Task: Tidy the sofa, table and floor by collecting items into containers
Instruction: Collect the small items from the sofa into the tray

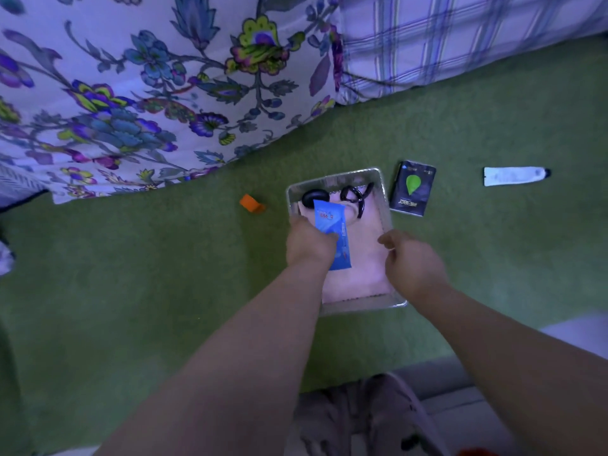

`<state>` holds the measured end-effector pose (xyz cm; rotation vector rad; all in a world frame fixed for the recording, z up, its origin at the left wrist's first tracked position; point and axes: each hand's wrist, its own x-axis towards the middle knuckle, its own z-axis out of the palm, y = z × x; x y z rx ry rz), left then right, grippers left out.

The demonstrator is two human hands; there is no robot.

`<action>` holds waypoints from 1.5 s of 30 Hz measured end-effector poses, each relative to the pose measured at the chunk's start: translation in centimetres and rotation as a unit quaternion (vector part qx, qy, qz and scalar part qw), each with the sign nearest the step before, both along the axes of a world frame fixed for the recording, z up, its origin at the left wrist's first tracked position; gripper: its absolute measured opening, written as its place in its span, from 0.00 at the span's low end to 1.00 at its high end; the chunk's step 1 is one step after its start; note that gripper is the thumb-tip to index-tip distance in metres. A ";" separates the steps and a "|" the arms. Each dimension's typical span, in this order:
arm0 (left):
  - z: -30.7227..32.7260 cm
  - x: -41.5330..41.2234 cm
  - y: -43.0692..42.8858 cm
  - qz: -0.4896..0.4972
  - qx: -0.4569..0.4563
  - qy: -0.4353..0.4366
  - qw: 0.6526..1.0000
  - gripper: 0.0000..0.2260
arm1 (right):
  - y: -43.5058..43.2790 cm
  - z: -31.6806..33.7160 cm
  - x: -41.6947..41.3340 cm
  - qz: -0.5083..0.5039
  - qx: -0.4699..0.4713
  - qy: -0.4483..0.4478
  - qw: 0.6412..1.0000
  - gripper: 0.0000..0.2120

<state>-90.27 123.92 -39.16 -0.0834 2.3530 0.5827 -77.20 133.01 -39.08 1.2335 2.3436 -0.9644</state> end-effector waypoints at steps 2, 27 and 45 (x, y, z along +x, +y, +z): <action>0.2 -0.3 -0.1 -0.031 -0.058 0.089 0.994 0.25 | 0.0 -0.1 0.2 0.006 -0.003 0.005 1.000 0.21; -5.3 -13.5 -5.2 -0.083 -0.089 0.013 0.993 0.26 | -5.7 -3.7 -7.4 -0.004 -0.009 -0.010 1.000 0.21; -1.2 -13.1 -6.5 -0.141 -0.023 0.049 0.988 0.18 | -7.2 -1.4 -6.7 -0.069 0.000 -0.025 0.997 0.21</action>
